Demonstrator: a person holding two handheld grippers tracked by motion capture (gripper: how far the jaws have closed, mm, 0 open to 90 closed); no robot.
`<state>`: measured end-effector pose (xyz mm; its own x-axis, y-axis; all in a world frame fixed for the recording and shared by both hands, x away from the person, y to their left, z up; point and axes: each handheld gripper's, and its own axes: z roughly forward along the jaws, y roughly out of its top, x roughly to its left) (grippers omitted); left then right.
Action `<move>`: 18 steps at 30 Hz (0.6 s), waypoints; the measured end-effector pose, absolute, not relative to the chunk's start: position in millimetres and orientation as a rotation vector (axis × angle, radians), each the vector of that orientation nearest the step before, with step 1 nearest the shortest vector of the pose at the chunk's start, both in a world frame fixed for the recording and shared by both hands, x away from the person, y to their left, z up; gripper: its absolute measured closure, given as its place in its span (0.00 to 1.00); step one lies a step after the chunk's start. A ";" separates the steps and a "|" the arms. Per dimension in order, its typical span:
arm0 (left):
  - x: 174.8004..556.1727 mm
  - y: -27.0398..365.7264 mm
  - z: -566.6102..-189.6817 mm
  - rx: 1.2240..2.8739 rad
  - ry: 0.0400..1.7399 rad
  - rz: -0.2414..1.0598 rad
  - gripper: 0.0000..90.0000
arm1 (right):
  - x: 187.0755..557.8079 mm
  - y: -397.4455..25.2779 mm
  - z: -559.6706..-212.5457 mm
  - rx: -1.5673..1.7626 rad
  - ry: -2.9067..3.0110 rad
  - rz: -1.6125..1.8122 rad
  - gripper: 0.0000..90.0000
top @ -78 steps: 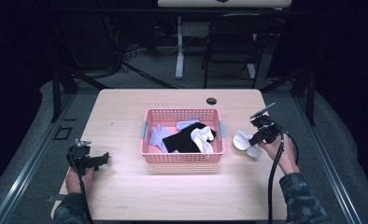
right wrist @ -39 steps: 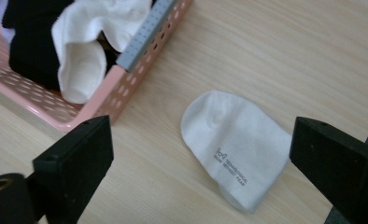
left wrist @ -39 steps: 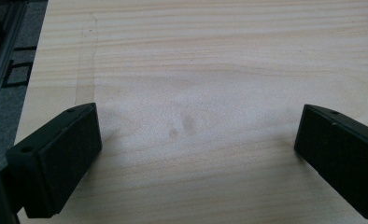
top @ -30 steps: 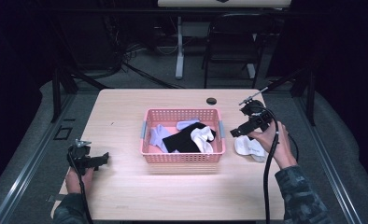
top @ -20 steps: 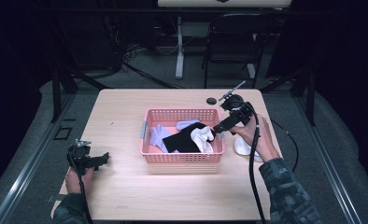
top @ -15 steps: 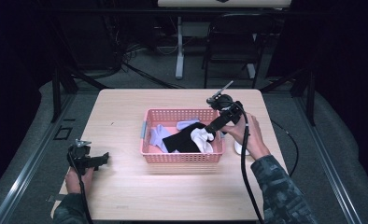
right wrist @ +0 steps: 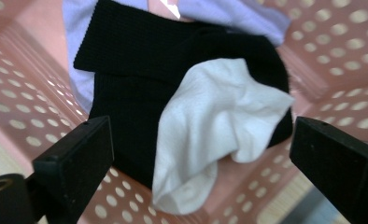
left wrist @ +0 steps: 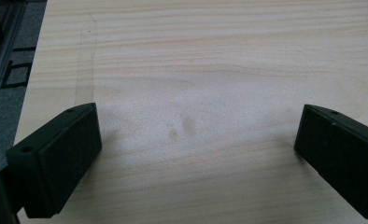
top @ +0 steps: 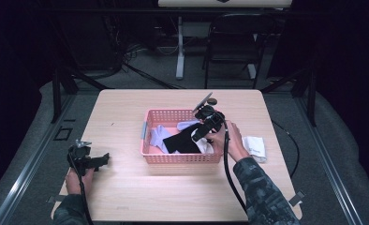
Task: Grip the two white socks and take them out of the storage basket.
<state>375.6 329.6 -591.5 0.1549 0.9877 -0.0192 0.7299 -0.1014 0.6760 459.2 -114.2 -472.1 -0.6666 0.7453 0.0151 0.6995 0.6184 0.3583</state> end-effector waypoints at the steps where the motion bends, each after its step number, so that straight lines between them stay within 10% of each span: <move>1: 375.6 329.6 -591.5 1.891 1.630 0.614 0.01 | 460.2 -112.0 -476.5 1.215 2.708 0.497 0.08; 11: 375.7 329.8 -591.4 1.893 1.629 0.612 0.01 | 470.0 -103.1 -508.2 1.288 2.769 0.390 0.20; 18: 375.6 329.8 -591.4 1.893 1.629 0.611 0.01 | 472.6 -102.8 -517.5 1.329 2.781 0.328 0.62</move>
<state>375.6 329.8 -591.4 0.1566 0.9875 -0.0201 0.7308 -0.1022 0.6749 472.6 -102.8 -517.5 -0.6318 0.7733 0.0533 0.7644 0.6102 0.2079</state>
